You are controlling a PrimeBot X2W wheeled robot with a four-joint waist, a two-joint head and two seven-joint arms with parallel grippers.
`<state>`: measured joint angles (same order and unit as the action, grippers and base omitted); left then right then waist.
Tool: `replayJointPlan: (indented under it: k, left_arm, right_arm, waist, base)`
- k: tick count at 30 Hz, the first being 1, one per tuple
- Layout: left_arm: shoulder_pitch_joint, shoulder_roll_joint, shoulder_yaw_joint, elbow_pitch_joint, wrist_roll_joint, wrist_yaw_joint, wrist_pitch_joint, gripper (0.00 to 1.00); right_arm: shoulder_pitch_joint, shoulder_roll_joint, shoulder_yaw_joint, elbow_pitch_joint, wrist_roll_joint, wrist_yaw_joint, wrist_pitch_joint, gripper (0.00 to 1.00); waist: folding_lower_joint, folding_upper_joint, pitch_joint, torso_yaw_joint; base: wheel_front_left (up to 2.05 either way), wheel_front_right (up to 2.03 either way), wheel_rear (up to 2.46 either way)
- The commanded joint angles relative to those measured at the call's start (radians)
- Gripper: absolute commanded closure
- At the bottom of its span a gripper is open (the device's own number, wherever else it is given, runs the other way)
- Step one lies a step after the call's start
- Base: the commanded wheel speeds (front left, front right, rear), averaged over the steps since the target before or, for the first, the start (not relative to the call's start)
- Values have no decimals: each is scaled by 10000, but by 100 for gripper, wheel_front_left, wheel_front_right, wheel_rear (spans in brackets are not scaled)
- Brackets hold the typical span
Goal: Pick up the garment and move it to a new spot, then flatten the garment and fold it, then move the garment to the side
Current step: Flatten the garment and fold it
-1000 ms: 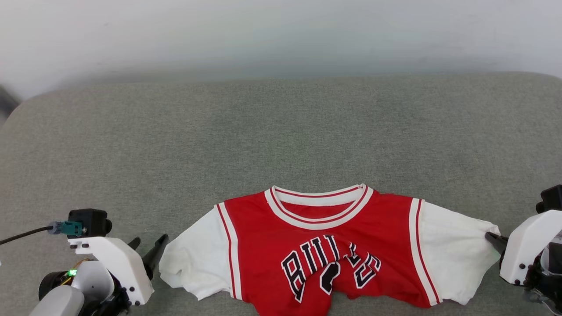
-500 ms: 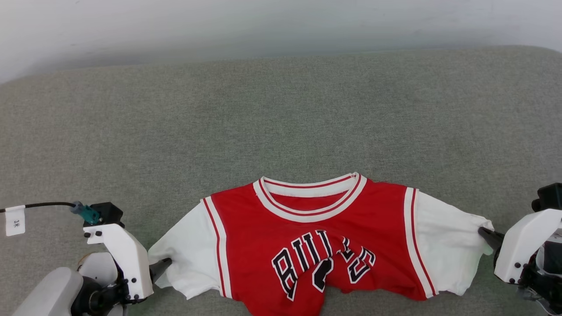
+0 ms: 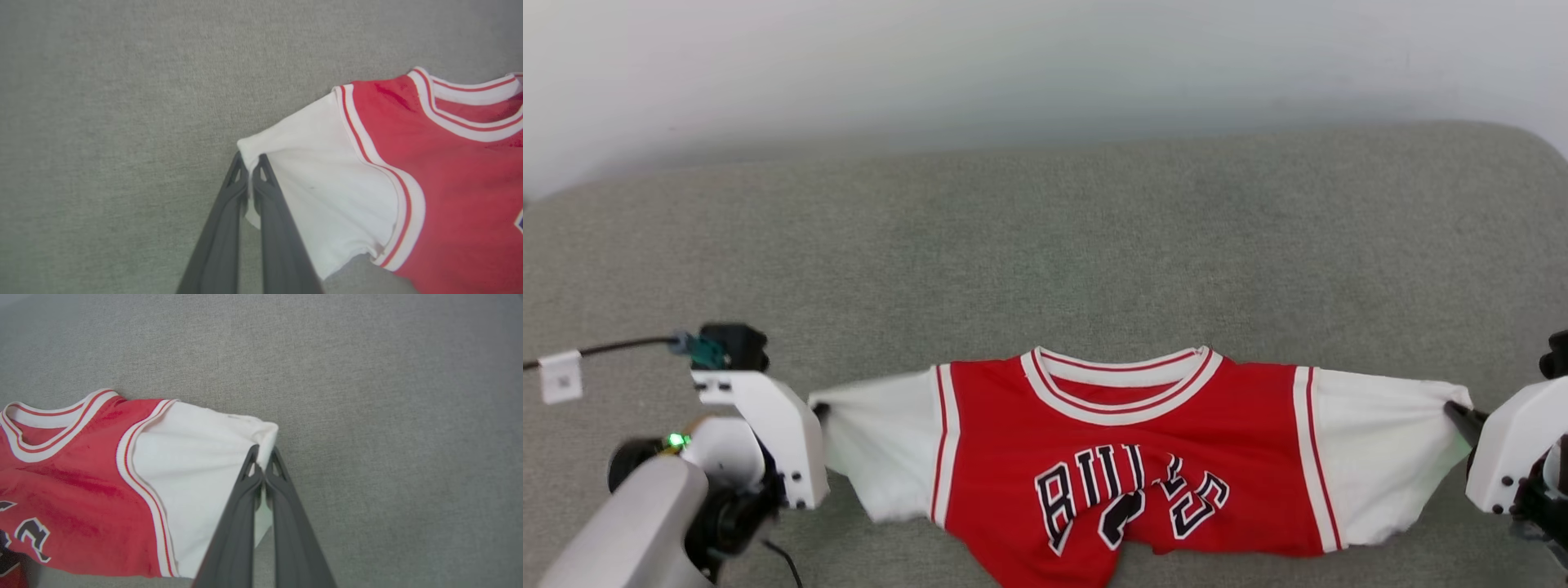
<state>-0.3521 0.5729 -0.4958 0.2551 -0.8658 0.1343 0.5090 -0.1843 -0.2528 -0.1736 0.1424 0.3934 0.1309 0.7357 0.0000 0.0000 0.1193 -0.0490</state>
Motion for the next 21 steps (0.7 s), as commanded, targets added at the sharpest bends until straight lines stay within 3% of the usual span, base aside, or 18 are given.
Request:
replayJointPlan:
  k: [1, 7, 14, 21]
  left_arm:
    - [-330, 138, 85, -161, 269, 148, -227, 100]
    - [-1339, 41, 238, -317, 924, 437, -918, 100]
    - [-3005, -401, 207, 178, 1556, 328, -1720, 100]
    - [-5062, -673, 485, 1233, 1843, -66, -2555, 100]
  right_arm:
    - [-263, -105, -3, 40, -122, -3, -113, 100]
    - [-823, -420, 50, 323, -306, -3, -216, 100]
    - [-2023, -1091, 120, 533, -521, -5, -707, 100]
    - [-4051, -1567, 294, 860, -883, -6, -1686, 100]
  waist:
    - [0, 0, -298, 118]
    - [0, 0, -772, 196]
    - [0, 0, -996, 193]
    - [0, 0, -292, -29]
  base:
    - [0, 0, 0]
    - [0, 0, 0]
    - [0, 0, 0]
    - [0, 0, 0]
